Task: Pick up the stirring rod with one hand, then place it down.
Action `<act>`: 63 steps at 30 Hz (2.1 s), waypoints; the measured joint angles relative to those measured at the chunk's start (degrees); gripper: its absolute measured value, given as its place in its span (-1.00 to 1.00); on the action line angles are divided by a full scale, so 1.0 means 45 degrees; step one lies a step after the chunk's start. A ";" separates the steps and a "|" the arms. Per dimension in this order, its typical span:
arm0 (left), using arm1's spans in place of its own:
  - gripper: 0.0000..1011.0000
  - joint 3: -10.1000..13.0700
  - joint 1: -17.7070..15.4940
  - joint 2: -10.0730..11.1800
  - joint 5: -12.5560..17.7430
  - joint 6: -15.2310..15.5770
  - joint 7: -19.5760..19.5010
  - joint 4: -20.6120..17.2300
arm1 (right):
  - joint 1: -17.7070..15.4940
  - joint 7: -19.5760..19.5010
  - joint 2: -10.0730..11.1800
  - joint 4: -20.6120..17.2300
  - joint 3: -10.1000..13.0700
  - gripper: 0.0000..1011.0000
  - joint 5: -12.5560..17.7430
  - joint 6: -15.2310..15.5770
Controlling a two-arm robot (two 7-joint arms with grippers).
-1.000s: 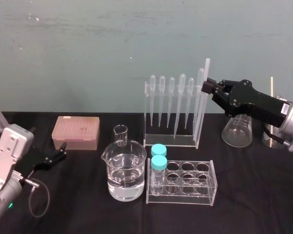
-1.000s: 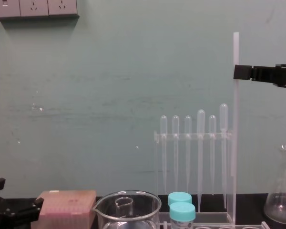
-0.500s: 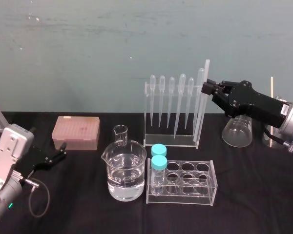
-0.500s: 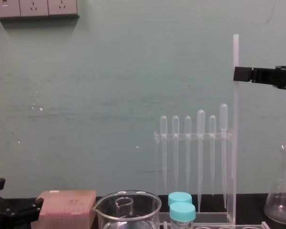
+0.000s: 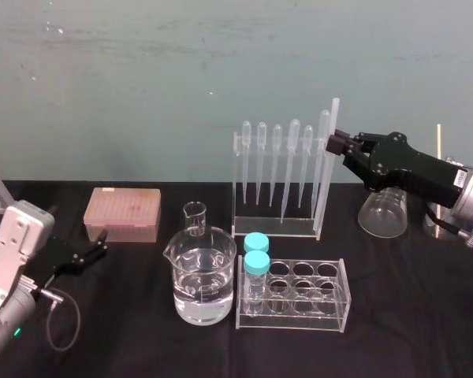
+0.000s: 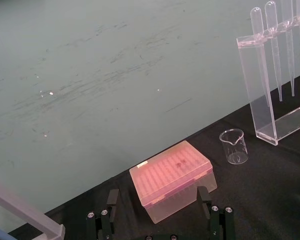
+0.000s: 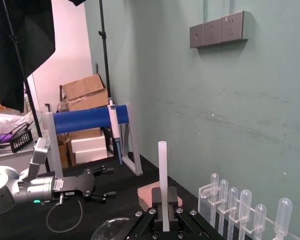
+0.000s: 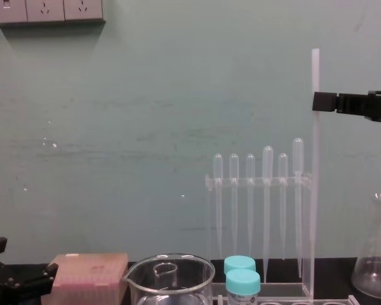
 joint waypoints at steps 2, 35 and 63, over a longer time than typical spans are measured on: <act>0.98 0.0000 0.0000 0.0000 0.0000 0.0000 0.0000 0.0001 | 0.0007 0.0012 0.0003 0.0010 -0.0007 -0.87 0.0000 0.0002; 0.98 0.0001 0.0000 0.0000 0.0000 0.0000 0.0000 0.0000 | 0.0025 0.0067 -0.0102 0.0232 -0.0262 -0.87 -0.0075 0.0088; 0.98 0.0001 0.0000 0.0000 0.0000 0.0000 0.0000 0.0001 | 0.0657 0.0997 -0.1202 0.2528 -0.1265 -0.87 -0.1094 -0.0299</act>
